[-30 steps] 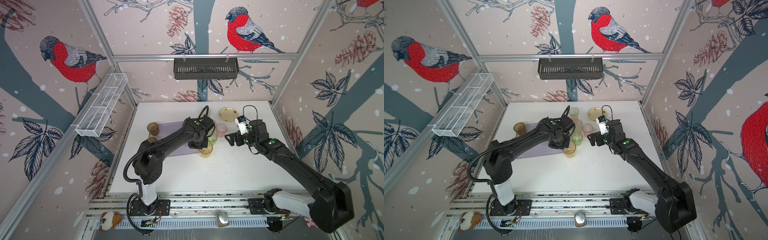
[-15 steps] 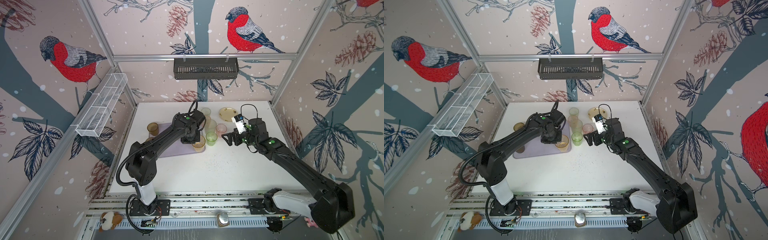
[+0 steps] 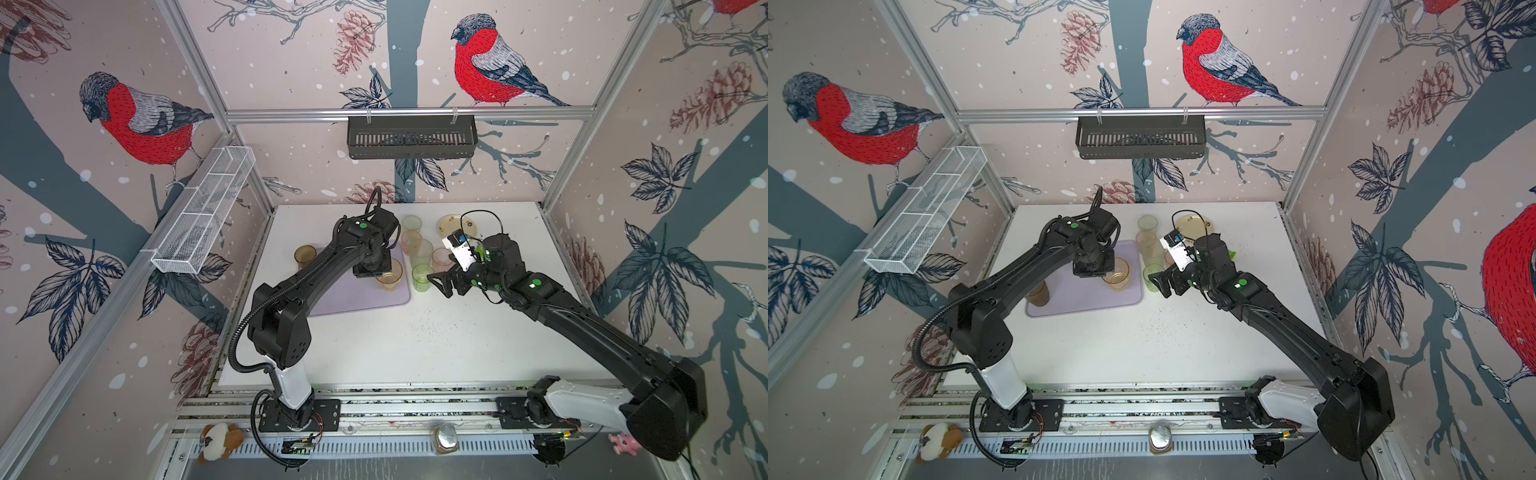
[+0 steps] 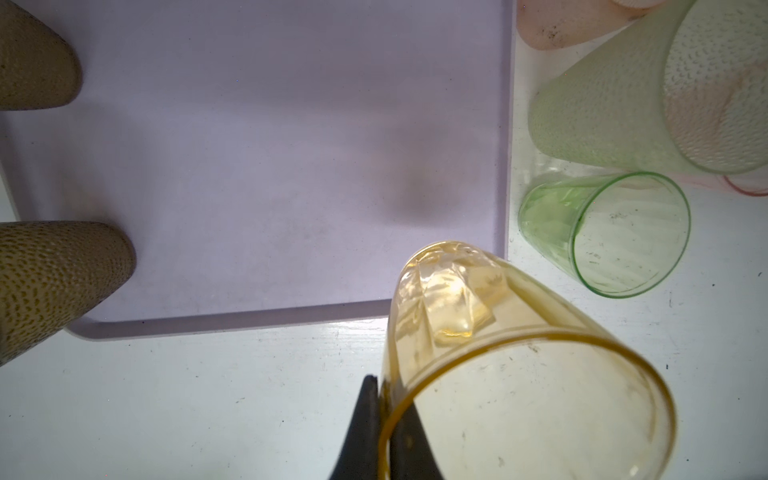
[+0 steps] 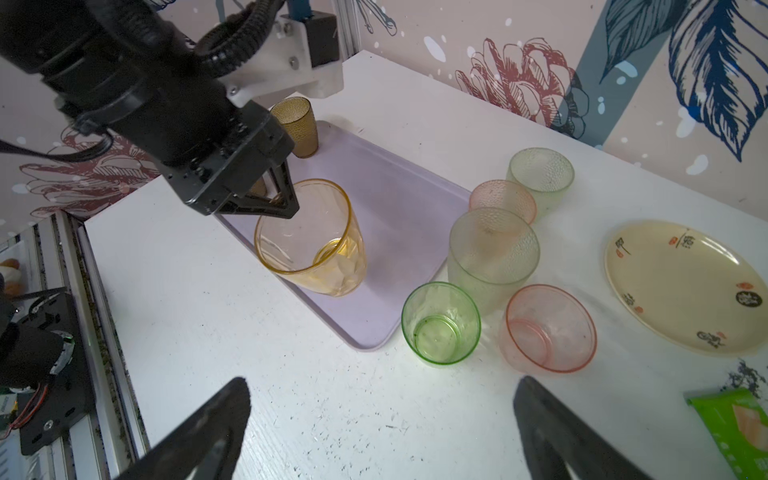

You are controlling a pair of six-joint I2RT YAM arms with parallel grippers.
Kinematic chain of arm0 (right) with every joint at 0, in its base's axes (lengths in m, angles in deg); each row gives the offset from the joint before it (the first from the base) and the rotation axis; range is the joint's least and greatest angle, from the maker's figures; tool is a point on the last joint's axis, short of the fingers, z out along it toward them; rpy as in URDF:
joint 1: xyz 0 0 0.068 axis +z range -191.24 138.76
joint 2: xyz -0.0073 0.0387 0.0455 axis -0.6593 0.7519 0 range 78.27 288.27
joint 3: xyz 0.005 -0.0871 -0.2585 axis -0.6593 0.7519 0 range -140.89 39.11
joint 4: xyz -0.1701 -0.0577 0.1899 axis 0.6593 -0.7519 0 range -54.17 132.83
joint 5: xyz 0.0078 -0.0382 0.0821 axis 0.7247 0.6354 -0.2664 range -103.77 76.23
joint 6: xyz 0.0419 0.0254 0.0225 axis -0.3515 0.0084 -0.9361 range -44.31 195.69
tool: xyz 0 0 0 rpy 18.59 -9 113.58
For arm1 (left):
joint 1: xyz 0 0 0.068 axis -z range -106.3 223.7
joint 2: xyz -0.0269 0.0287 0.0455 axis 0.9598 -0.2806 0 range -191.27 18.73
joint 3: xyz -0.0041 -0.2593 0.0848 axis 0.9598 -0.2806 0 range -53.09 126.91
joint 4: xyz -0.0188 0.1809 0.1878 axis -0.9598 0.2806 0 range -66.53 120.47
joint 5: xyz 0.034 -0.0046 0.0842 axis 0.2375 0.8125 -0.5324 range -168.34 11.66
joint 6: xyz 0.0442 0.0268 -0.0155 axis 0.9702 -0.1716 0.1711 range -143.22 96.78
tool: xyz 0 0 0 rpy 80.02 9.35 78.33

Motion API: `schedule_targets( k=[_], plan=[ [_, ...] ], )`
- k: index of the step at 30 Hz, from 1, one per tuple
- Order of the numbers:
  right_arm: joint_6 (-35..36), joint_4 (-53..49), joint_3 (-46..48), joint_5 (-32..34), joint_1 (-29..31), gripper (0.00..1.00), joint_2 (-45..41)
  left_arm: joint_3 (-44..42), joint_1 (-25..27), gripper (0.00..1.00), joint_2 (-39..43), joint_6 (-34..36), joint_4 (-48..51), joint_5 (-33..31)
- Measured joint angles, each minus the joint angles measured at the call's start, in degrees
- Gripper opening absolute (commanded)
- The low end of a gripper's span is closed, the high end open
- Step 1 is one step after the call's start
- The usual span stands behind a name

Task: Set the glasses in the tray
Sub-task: 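Lift the yellow cup and carry it over the tray beside the amber glasses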

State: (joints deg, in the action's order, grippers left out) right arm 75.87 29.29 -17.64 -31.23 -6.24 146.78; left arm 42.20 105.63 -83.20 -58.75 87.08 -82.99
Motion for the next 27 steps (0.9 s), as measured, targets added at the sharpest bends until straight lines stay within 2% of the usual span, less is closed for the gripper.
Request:
schedule_targets(
  k=[17, 27],
  plan=[
    [5.84, -0.07, -5.20, -2.34, 5.20, 1.00, 3.43, 0.28, -6.78, 0.00, 0.17, 0.61, -0.46, -0.02],
    [6.34, -0.11, -6.47, -2.91, 7.45, 0.99, 5.53, -0.90, -11.63, 0.00, -0.63, 0.44, -1.84, -1.51]
  ],
)
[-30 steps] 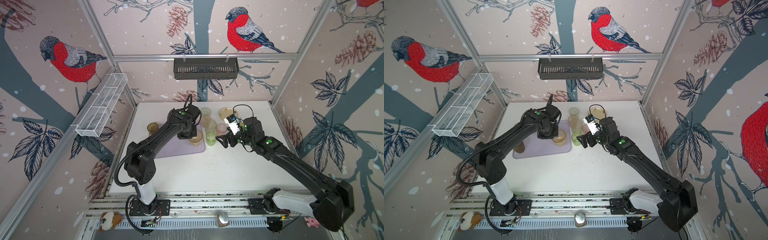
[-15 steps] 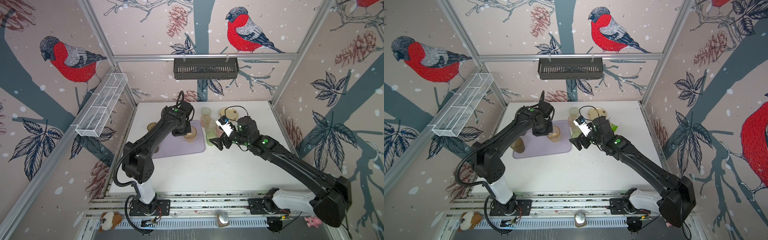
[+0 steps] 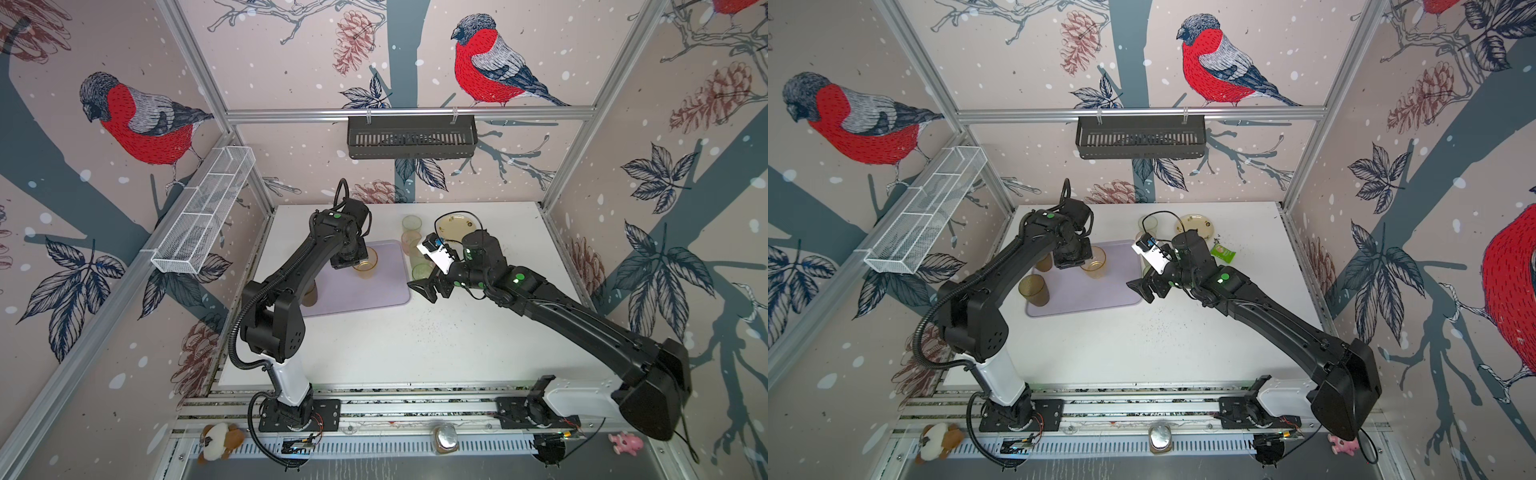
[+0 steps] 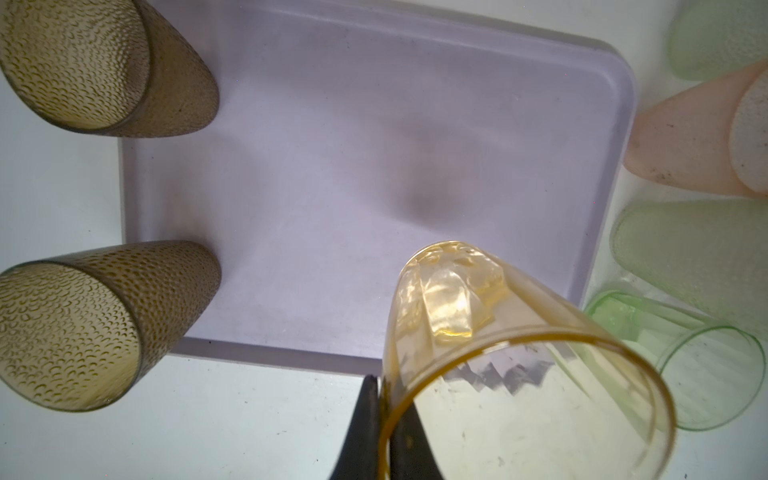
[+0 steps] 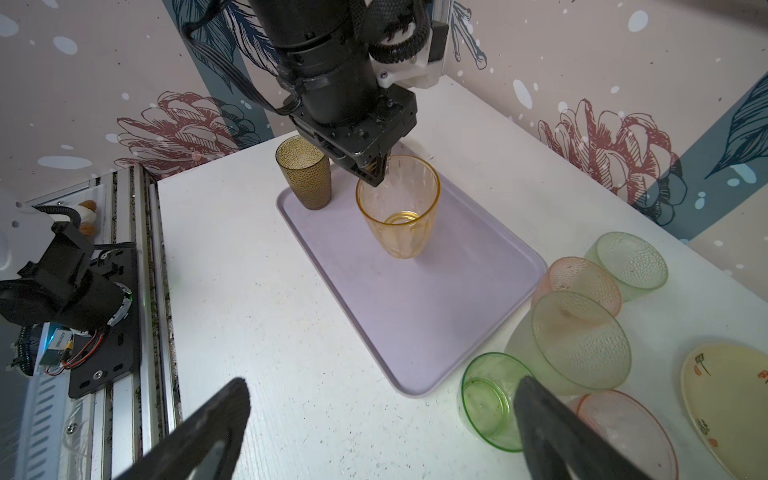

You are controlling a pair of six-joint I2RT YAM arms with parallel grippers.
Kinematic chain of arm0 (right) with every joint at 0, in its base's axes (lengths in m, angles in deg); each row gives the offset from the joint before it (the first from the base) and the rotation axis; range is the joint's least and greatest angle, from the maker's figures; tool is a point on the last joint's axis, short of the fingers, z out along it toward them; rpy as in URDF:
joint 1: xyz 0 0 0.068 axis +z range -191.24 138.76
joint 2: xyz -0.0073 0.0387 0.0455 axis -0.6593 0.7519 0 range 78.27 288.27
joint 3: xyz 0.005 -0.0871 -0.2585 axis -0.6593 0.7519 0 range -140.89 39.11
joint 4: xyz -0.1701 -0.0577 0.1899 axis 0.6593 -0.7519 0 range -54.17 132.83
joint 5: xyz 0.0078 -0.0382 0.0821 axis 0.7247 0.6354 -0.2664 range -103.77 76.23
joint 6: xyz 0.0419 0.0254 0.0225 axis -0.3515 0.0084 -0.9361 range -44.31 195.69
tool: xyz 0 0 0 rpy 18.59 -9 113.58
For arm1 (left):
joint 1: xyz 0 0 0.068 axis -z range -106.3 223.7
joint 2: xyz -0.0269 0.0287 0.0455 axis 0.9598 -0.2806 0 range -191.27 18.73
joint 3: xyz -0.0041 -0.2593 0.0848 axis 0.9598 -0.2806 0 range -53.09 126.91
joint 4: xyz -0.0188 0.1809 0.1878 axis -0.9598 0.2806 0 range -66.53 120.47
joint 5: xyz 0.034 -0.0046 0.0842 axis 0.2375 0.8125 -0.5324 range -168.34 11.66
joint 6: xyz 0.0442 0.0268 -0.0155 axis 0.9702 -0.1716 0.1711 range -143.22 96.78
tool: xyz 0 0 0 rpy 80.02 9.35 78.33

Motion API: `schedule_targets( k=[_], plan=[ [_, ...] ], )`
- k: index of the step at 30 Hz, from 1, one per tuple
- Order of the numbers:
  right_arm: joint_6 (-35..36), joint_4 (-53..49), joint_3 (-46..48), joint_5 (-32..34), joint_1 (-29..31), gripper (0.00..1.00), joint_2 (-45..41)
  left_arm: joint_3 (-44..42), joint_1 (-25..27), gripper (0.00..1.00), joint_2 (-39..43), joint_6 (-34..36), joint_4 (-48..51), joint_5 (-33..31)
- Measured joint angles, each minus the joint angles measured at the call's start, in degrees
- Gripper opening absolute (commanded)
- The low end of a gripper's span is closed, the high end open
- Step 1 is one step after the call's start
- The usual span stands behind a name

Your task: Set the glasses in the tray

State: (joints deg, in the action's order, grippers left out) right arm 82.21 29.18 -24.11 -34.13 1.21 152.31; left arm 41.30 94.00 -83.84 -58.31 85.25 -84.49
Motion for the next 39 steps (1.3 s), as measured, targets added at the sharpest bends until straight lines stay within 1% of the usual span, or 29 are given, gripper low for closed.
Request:
schedule_targets(
  k=[8, 17, 23, 30, 39],
  plan=[
    [0.90, 0.00, -0.79, -0.15, 0.24, 0.99, 1.05, -0.57, -5.27, 0.00, -1.38, 0.24, -1.31, -0.09],
    [0.94, -0.04, -1.49, -0.46, 0.24, 0.99, 1.97, 2.71, -9.88, 0.00, -5.46, 2.19, -2.82, -0.24],
    [1.14, -0.07, -2.01, -0.42, 0.24, 1.00, 2.45, 5.92, -11.52, 0.00, -7.85, 3.80, -2.80, -1.03],
    [1.22, -0.52, -2.12, -0.33, 0.22, 0.99, 2.93, 7.13, -13.79, 0.00, -9.14, 5.11, -2.80, -1.11],
    [1.33, -0.70, -2.12, -0.31, 0.22, 1.00, 3.30, 9.94, -14.95, 0.00, -11.76, 6.51, -2.80, -0.94]
  ],
)
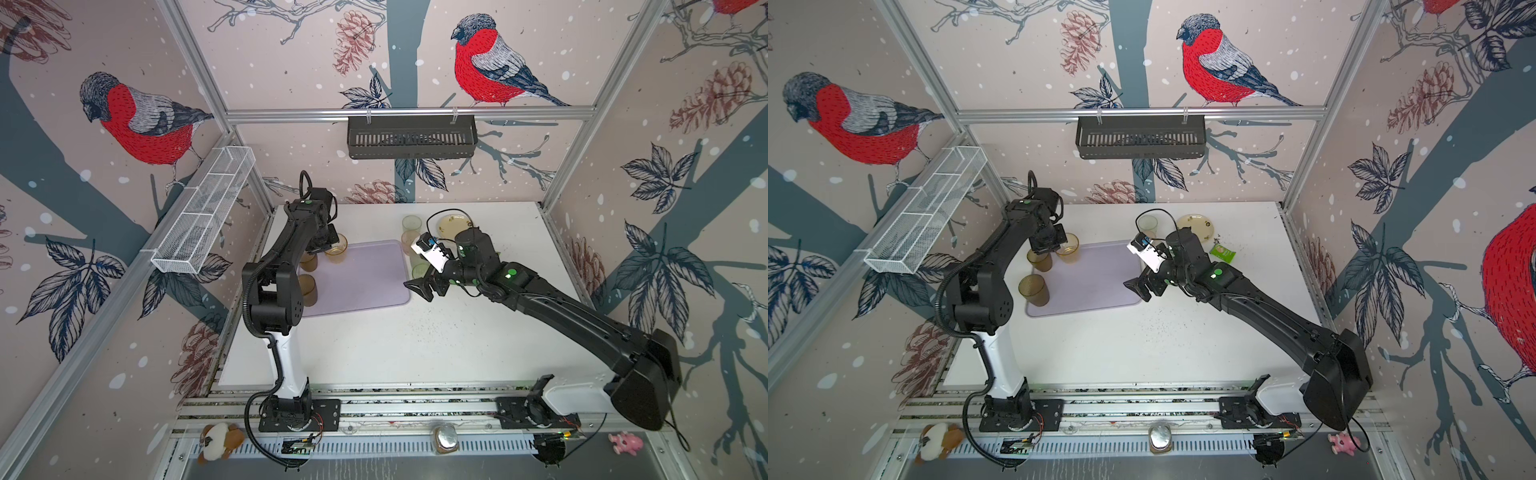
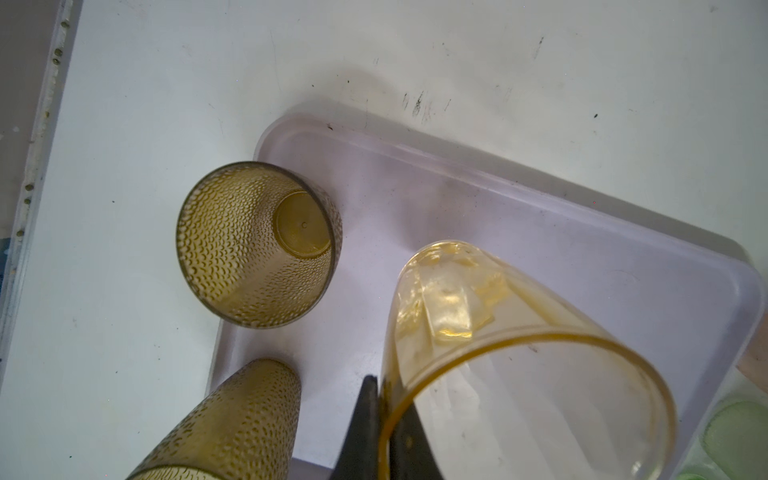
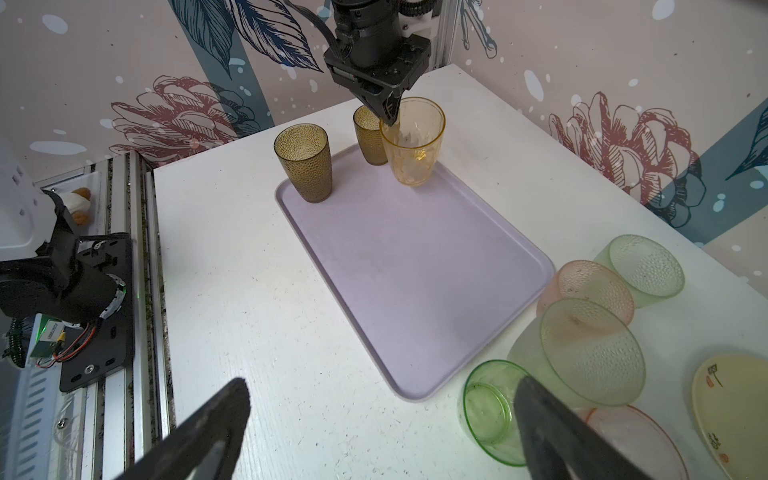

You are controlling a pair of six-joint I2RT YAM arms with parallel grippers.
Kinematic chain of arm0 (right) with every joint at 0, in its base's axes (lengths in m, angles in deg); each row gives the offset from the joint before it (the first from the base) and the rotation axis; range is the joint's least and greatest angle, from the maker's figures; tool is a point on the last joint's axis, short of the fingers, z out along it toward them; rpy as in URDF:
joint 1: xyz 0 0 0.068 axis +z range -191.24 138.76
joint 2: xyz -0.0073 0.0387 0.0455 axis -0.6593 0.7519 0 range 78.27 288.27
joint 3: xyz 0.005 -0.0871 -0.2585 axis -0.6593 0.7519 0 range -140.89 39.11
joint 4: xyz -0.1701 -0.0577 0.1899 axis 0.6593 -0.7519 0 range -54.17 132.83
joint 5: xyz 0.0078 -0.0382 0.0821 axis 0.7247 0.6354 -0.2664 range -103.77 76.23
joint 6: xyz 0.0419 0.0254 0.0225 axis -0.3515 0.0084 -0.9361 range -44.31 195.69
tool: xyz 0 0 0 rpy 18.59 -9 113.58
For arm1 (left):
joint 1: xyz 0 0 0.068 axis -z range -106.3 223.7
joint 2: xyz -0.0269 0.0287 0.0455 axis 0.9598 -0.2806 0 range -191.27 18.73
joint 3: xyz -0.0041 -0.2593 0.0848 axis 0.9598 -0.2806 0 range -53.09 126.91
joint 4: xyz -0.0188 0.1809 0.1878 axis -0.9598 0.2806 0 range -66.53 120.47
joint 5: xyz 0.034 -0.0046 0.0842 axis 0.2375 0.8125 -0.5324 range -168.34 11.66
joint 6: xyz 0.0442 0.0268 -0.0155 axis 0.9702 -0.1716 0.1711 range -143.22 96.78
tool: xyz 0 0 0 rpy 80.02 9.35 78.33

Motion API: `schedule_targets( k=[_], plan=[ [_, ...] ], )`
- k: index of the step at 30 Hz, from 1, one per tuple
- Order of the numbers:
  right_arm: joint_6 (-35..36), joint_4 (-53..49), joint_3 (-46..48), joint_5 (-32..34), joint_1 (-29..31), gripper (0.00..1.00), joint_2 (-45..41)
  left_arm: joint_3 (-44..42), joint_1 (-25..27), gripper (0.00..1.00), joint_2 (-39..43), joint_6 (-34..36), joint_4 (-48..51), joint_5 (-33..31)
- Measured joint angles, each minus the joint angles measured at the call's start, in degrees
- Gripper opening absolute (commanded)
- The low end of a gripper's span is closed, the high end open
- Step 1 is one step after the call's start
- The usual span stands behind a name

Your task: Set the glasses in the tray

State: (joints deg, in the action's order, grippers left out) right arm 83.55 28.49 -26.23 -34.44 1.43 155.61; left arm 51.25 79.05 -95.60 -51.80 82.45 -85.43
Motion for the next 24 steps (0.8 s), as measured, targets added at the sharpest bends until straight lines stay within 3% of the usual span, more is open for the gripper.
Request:
schedule_targets(
  k=[24],
  plan=[
    [0.02, -0.02, 0.07, 0.42, -0.37, 1.00, 0.55, 4.37, -1.36, 0.00, -5.31, 0.48, -0.07, 1.05]
  ],
)
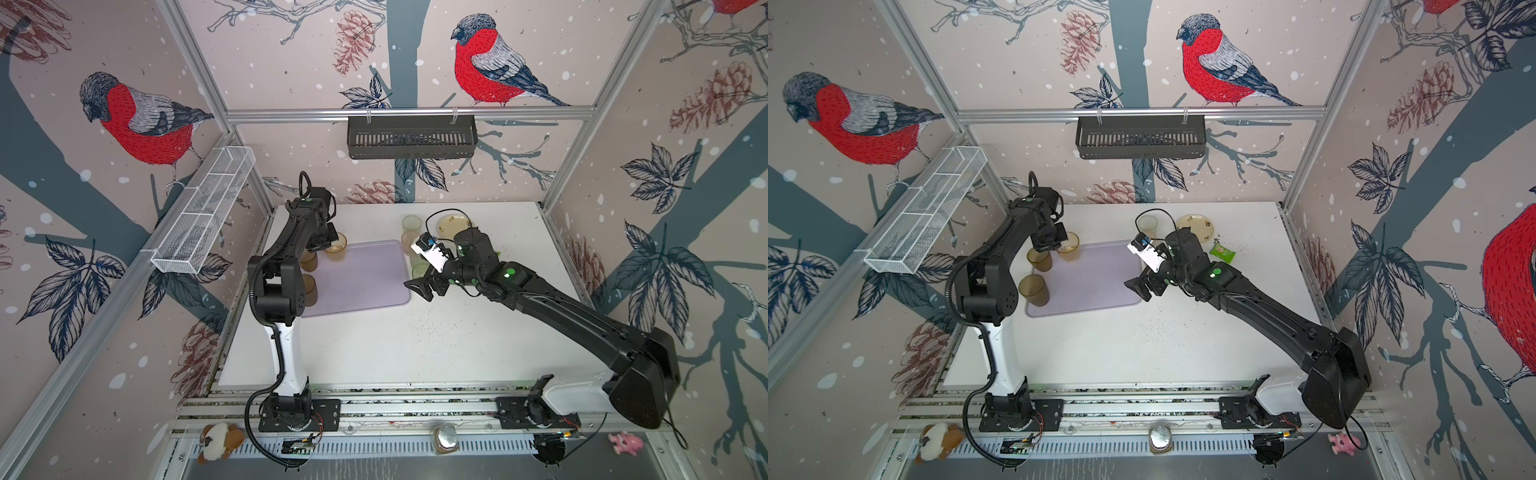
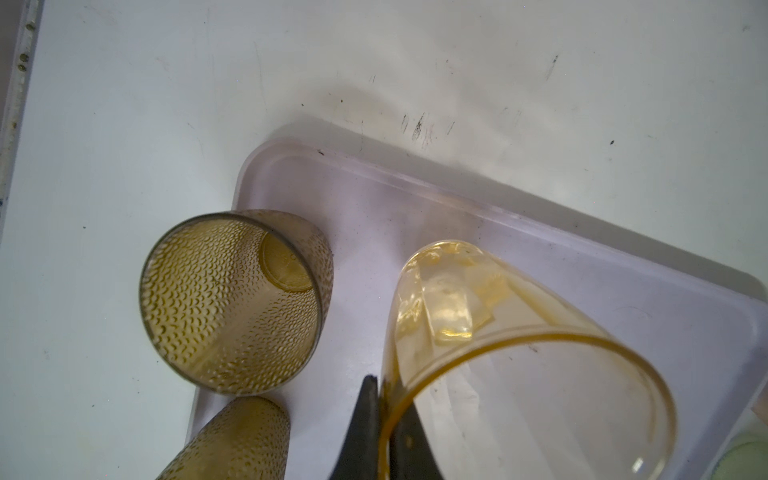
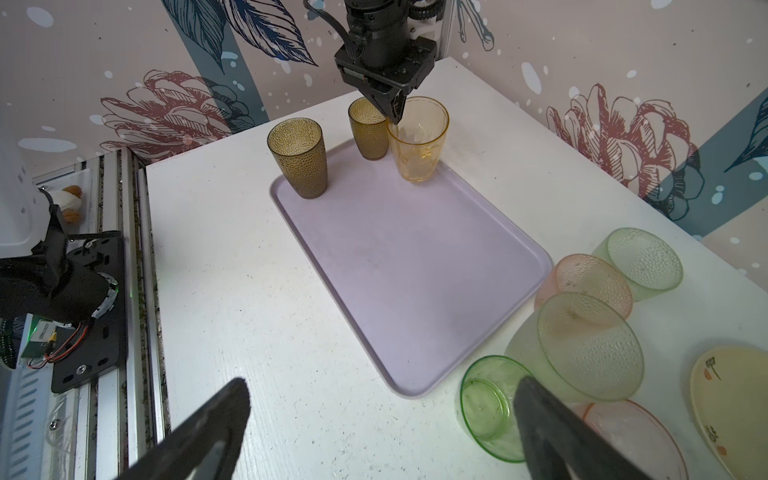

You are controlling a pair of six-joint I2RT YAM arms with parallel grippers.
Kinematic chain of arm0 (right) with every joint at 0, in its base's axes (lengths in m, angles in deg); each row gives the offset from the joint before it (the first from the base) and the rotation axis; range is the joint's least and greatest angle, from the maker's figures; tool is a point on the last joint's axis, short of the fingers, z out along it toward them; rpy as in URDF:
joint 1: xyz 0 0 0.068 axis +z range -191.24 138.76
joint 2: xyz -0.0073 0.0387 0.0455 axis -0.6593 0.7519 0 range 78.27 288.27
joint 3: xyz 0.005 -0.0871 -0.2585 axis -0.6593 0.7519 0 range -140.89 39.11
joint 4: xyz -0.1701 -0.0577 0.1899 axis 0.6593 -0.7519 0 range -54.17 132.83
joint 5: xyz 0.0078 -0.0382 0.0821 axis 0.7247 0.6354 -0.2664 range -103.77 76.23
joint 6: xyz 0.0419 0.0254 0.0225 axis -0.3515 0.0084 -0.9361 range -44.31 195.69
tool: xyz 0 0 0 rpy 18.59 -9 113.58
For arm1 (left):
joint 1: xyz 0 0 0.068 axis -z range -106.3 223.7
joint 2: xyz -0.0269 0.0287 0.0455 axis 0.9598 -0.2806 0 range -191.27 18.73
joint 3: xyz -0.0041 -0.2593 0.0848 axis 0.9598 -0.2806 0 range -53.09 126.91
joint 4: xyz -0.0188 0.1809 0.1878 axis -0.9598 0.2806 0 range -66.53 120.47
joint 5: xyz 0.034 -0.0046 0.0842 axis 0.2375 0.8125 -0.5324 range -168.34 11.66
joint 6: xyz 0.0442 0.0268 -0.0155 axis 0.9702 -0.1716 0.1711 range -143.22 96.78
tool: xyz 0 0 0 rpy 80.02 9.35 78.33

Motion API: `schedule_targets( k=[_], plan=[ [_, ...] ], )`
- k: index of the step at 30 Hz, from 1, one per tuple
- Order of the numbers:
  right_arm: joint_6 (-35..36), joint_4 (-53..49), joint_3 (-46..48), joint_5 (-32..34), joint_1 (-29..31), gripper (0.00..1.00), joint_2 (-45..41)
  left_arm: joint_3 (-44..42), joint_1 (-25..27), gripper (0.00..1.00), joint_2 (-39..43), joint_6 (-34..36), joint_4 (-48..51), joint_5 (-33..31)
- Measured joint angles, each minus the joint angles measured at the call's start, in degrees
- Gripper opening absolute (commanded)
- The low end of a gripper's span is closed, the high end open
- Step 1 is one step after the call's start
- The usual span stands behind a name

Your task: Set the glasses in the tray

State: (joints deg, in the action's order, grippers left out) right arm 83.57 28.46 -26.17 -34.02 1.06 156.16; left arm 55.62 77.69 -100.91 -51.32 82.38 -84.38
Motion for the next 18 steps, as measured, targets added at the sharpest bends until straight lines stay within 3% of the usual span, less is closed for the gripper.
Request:
schedule_targets(
  k=[18],
  plan=[
    [0.00, 0.00, -0.02, 0.44, -0.02, 1.00, 0.04, -1.33, -0.61, 0.00, -0.26, 0.07, -1.03, 0.02]
  ],
)
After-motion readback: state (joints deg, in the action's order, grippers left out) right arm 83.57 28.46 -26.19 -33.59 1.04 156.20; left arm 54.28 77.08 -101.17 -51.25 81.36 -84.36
